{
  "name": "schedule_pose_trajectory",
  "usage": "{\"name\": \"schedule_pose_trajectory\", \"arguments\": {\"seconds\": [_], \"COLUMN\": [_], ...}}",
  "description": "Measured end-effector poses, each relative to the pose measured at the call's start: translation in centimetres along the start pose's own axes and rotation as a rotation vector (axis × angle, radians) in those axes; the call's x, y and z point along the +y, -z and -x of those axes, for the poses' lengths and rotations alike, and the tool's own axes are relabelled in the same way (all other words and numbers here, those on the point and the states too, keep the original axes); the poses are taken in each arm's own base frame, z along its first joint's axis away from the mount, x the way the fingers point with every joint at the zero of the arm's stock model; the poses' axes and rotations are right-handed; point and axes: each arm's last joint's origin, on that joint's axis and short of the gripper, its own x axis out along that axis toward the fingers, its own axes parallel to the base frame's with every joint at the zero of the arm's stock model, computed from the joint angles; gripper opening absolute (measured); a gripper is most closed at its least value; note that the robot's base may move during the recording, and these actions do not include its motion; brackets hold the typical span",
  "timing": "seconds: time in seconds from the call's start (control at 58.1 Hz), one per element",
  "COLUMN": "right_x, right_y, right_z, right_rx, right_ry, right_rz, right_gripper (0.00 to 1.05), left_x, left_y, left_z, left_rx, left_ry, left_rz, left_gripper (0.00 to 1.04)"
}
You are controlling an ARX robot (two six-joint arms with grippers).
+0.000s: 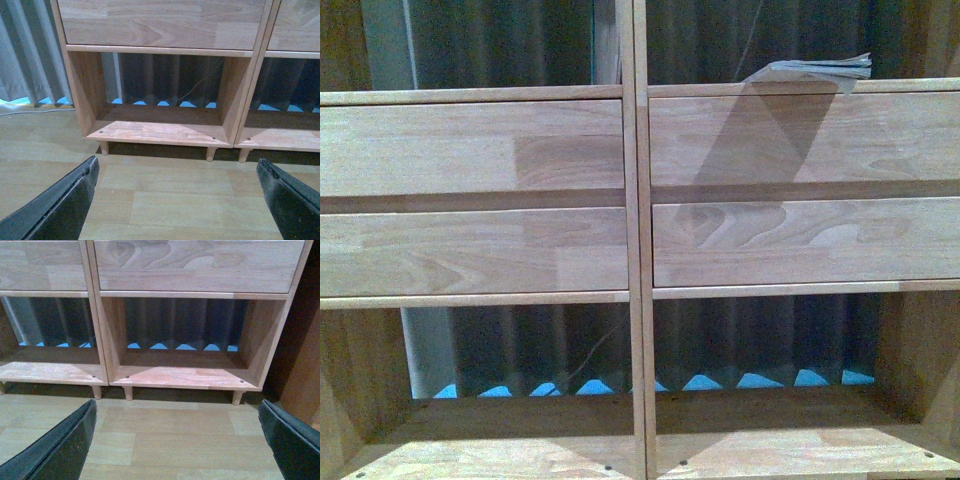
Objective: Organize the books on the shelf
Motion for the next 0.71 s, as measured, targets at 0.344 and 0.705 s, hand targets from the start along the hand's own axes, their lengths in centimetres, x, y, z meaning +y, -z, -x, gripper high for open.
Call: {"name": "schedule_pose_trajectory", "arguments": {"seconds": [0.344,0.705], "right_x": [0.00,0.00], "right_y": [0.00,0.00], "right_z": [0.00,0.00], "right_rx": [0.000,0.000], "right_ry": [0.000,0.000], "right_rz": [0.000,0.000], "right_gripper": [0.98,0.98], "left_x": [0.00,0.00], "left_y": [0.00,0.00], "left_z": [0.00,0.00], "left_rx": [0.000,0.000], "left_ry": [0.000,0.000], "left_rz": [0.000,0.000], "left_gripper": [0.97,0.97]}}
